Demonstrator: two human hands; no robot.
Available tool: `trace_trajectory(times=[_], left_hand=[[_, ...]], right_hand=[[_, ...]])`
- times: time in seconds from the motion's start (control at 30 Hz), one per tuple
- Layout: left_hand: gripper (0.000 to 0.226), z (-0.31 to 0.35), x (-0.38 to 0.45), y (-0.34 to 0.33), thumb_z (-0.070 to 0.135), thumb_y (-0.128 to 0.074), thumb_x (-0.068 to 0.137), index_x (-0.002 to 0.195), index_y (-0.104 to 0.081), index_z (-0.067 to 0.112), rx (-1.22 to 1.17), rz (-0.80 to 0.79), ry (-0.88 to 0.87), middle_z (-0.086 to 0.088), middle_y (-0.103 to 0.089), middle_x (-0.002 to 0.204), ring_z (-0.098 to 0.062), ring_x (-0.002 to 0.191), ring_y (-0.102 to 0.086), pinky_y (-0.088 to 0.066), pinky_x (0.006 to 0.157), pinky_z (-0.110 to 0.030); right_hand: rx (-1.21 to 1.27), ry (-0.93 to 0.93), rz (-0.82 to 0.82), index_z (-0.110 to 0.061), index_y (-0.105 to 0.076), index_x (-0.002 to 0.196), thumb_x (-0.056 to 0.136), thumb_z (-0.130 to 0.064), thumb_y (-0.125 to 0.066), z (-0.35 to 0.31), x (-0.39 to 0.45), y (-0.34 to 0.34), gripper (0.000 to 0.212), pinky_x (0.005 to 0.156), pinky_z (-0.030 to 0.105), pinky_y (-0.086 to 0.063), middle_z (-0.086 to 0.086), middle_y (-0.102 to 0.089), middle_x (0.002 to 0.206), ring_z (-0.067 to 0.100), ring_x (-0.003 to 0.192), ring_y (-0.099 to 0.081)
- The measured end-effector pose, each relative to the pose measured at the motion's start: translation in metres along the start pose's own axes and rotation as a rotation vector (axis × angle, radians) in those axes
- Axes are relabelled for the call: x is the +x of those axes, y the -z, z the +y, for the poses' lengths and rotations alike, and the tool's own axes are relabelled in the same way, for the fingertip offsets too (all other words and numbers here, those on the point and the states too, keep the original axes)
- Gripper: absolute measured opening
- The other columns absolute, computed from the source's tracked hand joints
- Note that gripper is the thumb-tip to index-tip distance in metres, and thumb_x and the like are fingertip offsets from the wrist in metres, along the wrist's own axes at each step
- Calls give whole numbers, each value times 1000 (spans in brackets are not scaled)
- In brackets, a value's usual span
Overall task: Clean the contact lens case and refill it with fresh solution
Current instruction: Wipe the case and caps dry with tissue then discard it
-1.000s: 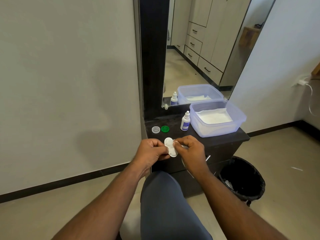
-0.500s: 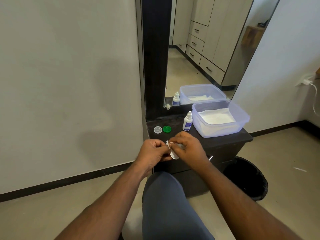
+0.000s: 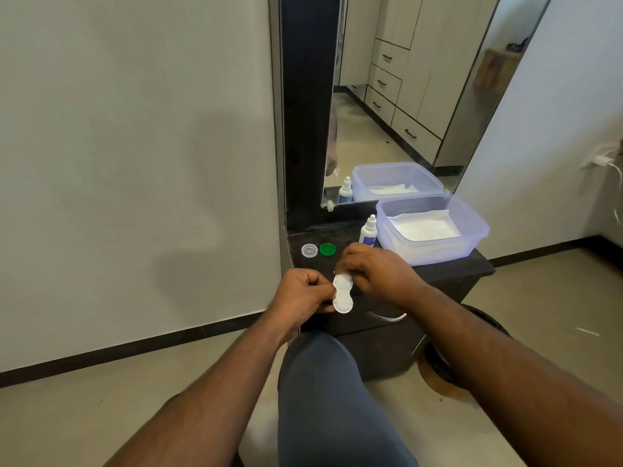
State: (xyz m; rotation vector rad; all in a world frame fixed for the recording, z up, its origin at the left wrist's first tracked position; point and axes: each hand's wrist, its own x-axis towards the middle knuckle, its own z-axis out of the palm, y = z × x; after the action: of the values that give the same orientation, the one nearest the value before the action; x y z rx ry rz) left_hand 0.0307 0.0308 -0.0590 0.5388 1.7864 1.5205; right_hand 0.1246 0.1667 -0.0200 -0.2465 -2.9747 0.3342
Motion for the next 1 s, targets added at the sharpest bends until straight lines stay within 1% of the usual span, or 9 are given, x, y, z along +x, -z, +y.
trace_trajectory(times=[0.1, 0.27, 0.4, 0.43, 0.53, 0.67, 0.77, 0.9, 1.0], left_hand=[[6, 1, 0, 0, -3, -67, 80, 73, -67, -2, -10, 1, 1, -15, -71, 78, -20, 69, -72, -56, 58, -24], [4, 2, -1, -1, -4, -66, 79, 75, -66, -5, -8, 10, 11, -18, -70, 78, -20, 68, -71, -56, 56, -22], [7, 3, -2, -1, -4, -67, 79, 73, -66, -2, -24, 10, 14, -17, -70, 76, -22, 68, -72, -57, 57, -25], [4, 3, -2, -2, -3, -67, 79, 76, -66, -4, -16, 12, 15, -18, -71, 78, -22, 69, -72, -57, 58, -25], [7, 2, -2, -2, -2, -68, 79, 81, -66, -8, 13, 29, 18, -20, -72, 82, -24, 72, -73, -58, 58, -25], [6, 1, -1, -2, -3, -68, 79, 73, -66, -2, 5, 20, 8, -18, -72, 78, -25, 73, -73, -59, 62, -29], [10, 0, -1, -4, -4, -66, 79, 69, -65, 0, 0, 33, 5, -15, -71, 74, -21, 68, -72, -59, 61, -28], [4, 1, -2, -5, -4, -66, 79, 77, -65, -7, 17, 46, 5, -18, -71, 78, -22, 70, -72, -59, 60, -27], [4, 1, -1, -5, -6, -64, 80, 78, -65, -10, -1, 68, 21, -19, -70, 75, -18, 62, -70, -55, 54, -22]], right_hand=[[2, 58, -26, -21, -66, 115, 91, -24, -59, -3, -1, -5, 26, 82, 20, -41, -5, -58, 118, 13, 103, -57], [32, -15, 20, -21, -66, 110, 91, -24, -57, 2, -1, -6, 22, 81, 21, -42, -3, -61, 113, 14, 100, -59], [-10, 56, -63, -22, -66, 108, 92, -28, -54, -7, 3, -4, 21, 82, 27, -49, -6, -59, 112, 12, 96, -58], [-13, 38, -59, -23, -66, 107, 92, -28, -53, -6, 4, -2, 21, 81, 26, -49, -6, -59, 112, 13, 96, -58], [-2, -20, -33, -22, -67, 105, 92, -27, -52, -2, 7, -2, 20, 80, 23, -46, -4, -60, 112, 12, 95, -58], [-41, 28, -64, -23, -66, 105, 93, -29, -51, -5, 9, -4, 20, 79, 25, -48, -5, -58, 112, 9, 90, -54], [-40, -26, -34, -22, -66, 103, 92, -27, -51, 0, 10, -2, 20, 76, 23, -46, -3, -59, 113, 12, 93, -57], [-44, 8, -38, -22, -66, 105, 93, -30, -50, -3, 6, -8, 21, 77, 25, -48, -5, -58, 112, 12, 92, -57], [0, -90, 43, -20, -67, 105, 94, -28, -50, 2, 4, -11, 22, 79, 25, -48, -3, -60, 111, 13, 92, -58]])
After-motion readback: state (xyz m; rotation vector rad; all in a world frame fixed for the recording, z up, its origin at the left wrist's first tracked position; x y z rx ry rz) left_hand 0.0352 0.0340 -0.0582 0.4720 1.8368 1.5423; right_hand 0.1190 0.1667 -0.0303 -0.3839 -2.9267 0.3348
